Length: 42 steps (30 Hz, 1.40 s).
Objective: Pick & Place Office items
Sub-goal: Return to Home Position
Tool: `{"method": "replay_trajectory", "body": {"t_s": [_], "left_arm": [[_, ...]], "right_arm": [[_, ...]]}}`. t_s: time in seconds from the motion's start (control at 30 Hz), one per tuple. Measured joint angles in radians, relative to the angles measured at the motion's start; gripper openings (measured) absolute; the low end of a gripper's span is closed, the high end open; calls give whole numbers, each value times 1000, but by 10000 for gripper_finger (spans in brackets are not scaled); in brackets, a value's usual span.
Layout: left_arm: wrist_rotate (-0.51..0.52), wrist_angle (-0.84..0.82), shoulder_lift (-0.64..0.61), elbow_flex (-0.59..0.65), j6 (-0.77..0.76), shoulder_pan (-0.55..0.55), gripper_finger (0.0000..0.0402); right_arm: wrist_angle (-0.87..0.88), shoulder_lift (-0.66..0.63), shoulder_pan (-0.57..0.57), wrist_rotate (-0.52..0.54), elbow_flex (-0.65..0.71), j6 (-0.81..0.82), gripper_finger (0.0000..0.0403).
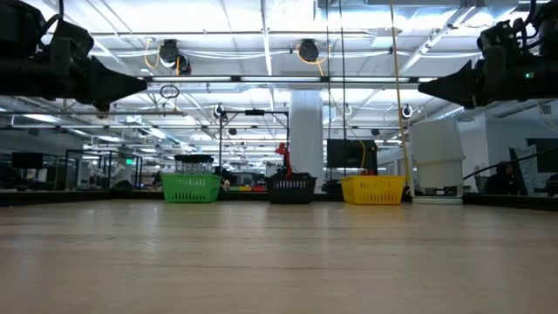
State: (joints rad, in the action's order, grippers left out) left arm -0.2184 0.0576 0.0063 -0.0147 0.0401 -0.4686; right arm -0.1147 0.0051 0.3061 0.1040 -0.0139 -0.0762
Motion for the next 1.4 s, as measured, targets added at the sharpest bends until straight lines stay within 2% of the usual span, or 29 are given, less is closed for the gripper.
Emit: {"method": "replay_trajectory", "body": {"t_s": [0.2,0.53,0.83,1.13,1.4], "left_arm": [[0,25,0,0,3,0,35],[0,28,0,0,8,0,35],[1,36,0,0,85,0,35],[1,51,0,0,86,0,35],[1,51,0,0,86,0,35]], "right_arm": [[0,0,0,0,0,-96,4],[0,0,0,0,0,-101,4],[-40,0,0,5,0,41,4],[-31,0,0,134,0,36,4],[-31,0,0,131,0,37,4]]}}
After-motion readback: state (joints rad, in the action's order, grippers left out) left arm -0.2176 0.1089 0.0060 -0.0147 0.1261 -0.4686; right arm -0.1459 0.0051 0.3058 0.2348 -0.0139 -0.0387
